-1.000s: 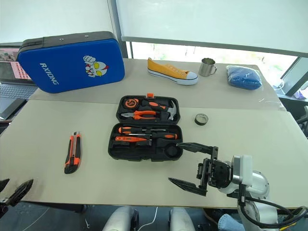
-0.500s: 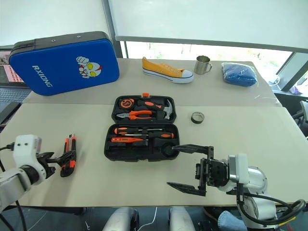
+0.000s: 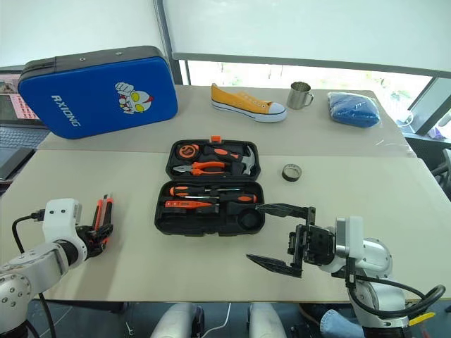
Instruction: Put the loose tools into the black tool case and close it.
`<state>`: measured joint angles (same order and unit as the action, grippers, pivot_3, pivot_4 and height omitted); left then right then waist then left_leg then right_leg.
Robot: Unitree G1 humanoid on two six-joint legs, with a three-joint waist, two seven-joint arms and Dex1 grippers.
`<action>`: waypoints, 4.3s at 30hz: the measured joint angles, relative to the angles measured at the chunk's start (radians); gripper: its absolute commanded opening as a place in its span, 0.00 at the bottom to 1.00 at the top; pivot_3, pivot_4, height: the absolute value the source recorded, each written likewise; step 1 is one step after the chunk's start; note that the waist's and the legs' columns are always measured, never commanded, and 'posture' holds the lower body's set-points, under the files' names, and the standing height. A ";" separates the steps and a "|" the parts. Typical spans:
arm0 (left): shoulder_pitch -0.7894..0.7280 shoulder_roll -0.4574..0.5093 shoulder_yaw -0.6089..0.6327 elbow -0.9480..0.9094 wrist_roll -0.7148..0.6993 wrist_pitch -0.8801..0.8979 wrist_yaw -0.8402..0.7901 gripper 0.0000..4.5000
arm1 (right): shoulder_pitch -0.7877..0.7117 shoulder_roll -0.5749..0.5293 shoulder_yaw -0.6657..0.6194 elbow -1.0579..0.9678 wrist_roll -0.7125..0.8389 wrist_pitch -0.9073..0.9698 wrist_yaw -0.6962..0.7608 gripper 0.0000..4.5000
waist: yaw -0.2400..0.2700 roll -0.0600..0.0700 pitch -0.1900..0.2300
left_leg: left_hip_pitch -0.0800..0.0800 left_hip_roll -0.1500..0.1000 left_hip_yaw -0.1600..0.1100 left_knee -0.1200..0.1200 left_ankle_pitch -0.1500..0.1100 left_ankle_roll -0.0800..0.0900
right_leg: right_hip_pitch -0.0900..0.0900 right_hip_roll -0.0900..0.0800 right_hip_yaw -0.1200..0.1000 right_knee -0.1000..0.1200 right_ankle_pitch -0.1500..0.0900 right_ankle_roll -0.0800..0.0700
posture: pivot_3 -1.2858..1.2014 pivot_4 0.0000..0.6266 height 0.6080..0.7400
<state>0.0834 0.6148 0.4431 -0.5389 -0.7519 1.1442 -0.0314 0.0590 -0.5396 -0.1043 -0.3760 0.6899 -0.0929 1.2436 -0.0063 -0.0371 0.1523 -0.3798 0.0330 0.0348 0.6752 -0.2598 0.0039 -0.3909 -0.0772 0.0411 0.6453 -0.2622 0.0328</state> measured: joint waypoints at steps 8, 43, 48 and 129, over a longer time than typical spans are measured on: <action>-0.165 0.253 -0.186 0.249 0.161 -0.667 -0.845 0.38 | -0.056 -0.210 -0.062 -0.040 0.037 0.244 -0.097 1.00 | 0.018 0.000 0.000 | -0.010 0.000 0.004 0.000 0.001 -0.001 | -0.011 0.000 0.000 -0.002 -0.001 -0.005 | 0.52 0.24 1.00; -0.740 0.085 -0.860 0.600 0.716 -0.918 -1.357 0.38 | -0.095 -0.280 0.001 -0.123 -0.040 0.542 -0.249 1.00 | 0.023 0.001 0.000 | -0.020 -0.002 0.005 0.008 -0.001 0.003 | -0.013 0.004 0.000 -0.003 0.000 0.004 | 0.52 0.24 1.00; -0.738 0.055 -0.837 0.624 0.711 -0.878 -1.350 0.73 | -0.095 -0.272 0.001 -0.110 -0.050 0.536 -0.244 1.00 | 0.024 0.002 -0.001 | -0.019 -0.003 0.004 0.009 -0.001 0.003 | -0.012 0.004 0.000 -0.002 0.000 0.004 | 0.52 0.24 1.00; -0.274 0.026 -0.178 0.555 0.045 -0.844 -1.248 0.99 | -0.330 -0.228 -0.109 0.111 -0.239 0.617 -0.514 1.00 | -0.016 0.015 -0.007 | -0.007 -0.001 0.001 0.011 -0.005 0.010 | -0.002 0.005 0.005 0.000 0.000 0.004 | 0.52 0.24 1.00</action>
<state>-0.1902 0.6408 0.2652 0.0158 -0.7068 0.3006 -1.2790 -0.2713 -0.7675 -0.2132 -0.2654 0.4504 0.5244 0.7291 -0.0226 -0.0217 0.1458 -0.3867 0.0323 0.0358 0.6859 -0.2649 0.0137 -0.3930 -0.0722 0.0461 0.6450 -0.2622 0.0367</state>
